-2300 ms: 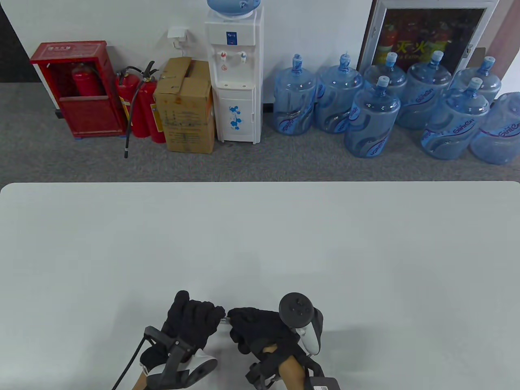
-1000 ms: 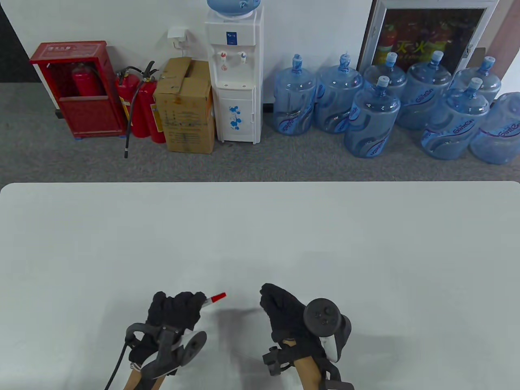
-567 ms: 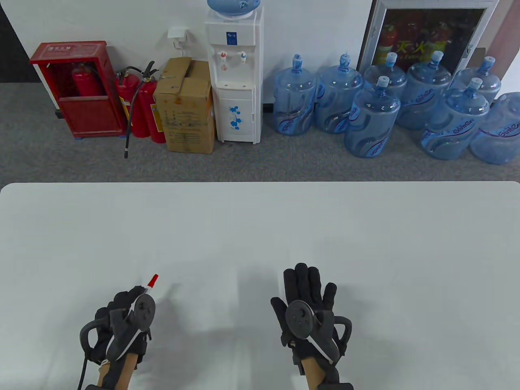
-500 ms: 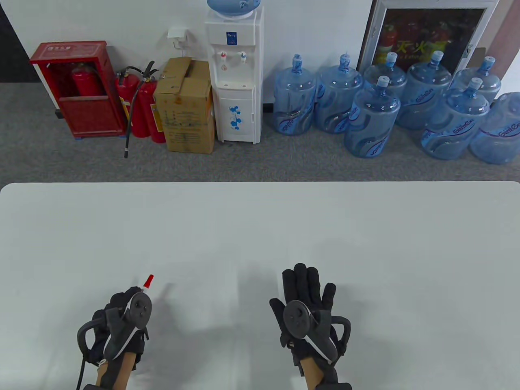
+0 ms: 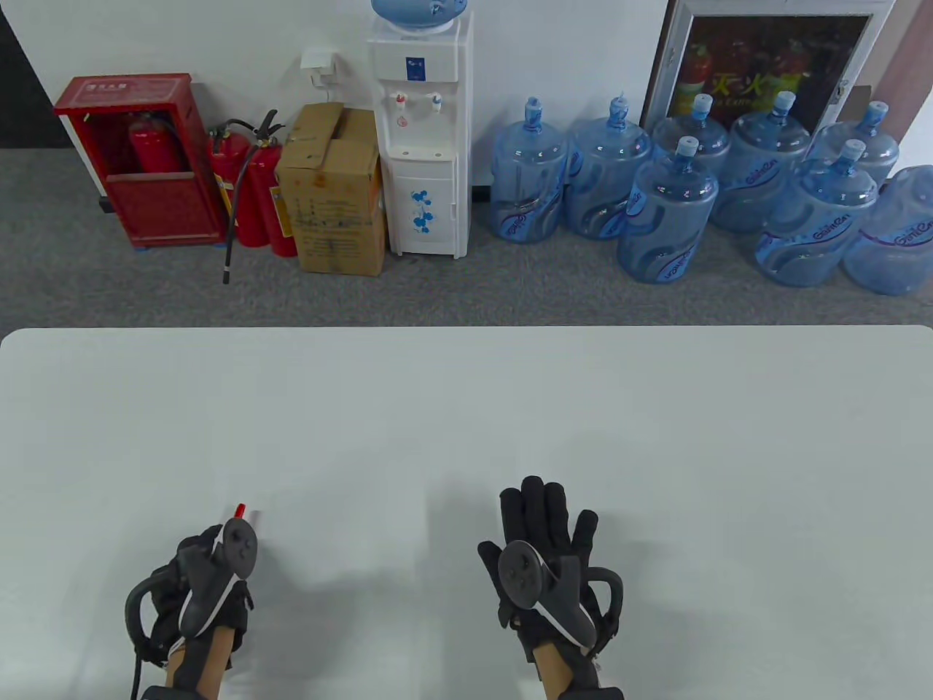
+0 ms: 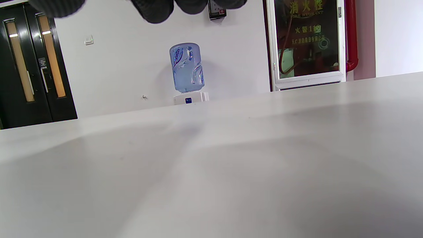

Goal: Insert the marker cap back onto the marker

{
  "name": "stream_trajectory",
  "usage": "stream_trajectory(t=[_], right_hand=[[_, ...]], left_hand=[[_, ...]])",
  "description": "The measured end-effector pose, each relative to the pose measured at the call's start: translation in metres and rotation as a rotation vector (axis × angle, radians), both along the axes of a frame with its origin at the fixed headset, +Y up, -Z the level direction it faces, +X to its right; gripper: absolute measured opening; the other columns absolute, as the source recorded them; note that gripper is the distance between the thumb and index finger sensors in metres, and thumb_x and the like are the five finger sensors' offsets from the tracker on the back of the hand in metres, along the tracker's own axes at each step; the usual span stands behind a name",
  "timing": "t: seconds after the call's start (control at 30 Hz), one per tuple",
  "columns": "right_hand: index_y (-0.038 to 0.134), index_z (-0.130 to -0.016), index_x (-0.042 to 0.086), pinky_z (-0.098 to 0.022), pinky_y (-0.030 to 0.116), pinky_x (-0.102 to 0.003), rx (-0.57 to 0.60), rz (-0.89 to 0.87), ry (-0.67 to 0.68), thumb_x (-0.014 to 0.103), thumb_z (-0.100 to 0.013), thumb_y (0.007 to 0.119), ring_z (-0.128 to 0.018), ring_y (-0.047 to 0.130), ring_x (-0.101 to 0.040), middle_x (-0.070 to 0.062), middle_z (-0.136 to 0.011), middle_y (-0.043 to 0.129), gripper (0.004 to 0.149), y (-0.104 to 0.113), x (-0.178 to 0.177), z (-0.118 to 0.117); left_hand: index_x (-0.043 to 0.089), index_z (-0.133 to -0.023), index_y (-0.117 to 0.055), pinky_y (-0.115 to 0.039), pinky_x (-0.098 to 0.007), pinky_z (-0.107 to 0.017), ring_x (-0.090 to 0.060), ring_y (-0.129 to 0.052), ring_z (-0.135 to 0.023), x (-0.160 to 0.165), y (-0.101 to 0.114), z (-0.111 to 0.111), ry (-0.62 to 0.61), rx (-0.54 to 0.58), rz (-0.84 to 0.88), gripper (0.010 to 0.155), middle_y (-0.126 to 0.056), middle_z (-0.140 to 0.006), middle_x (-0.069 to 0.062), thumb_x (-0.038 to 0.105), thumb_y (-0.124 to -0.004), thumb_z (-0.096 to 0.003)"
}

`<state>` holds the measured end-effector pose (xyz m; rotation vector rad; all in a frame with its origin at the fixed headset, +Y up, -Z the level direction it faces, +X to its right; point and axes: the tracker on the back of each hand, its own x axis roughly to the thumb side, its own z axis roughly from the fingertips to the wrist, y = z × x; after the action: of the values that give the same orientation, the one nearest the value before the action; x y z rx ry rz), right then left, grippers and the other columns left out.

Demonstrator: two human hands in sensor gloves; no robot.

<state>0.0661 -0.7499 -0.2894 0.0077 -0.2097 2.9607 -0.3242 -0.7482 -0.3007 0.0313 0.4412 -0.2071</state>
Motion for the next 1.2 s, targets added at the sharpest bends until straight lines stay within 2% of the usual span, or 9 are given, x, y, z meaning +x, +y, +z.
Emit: stream_trajectory(t=[0.33, 1.0, 1.2], right_hand=[[0.034, -0.11, 0.034, -0.071, 0.027, -0.059, 0.001, 0.008, 0.007, 0.067, -0.042, 0.05, -0.111, 0.029, -0.025, 0.002, -0.12, 0.027, 0.077, 0.0015, -0.0017, 0.0012], [0.034, -0.11, 0.033, -0.071, 0.028, -0.06, -0.022, 0.016, 0.004, 0.067, -0.042, 0.05, -0.111, 0.029, -0.026, 0.001, -0.12, 0.026, 0.077, 0.0015, -0.0041, 0.0019], [0.035, -0.11, 0.033, -0.071, 0.028, -0.06, -0.027, 0.011, 0.002, 0.067, -0.042, 0.05, -0.111, 0.029, -0.026, 0.001, -0.12, 0.027, 0.077, 0.0012, -0.0043, 0.0019]], left_hand=[[0.029, -0.088, -0.086, -0.084, -0.049, -0.049, -0.016, -0.113, -0.041, 0.0015, 0.0034, 0.0021, 0.055, -0.053, -0.026, 0.051, -0.103, -0.072, -0.001, 0.046, -0.089, -0.04], [0.032, -0.092, -0.082, -0.081, -0.05, -0.054, -0.017, -0.109, -0.04, 0.0015, 0.0045, 0.0008, 0.064, -0.105, -0.056, 0.055, -0.103, -0.075, 0.003, 0.049, -0.09, -0.0399], [0.032, -0.093, -0.082, -0.081, -0.05, -0.055, -0.016, -0.109, -0.04, 0.0013, 0.0047, 0.0008, 0.072, -0.152, -0.057, 0.056, -0.102, -0.076, 0.004, 0.052, -0.088, -0.041]])
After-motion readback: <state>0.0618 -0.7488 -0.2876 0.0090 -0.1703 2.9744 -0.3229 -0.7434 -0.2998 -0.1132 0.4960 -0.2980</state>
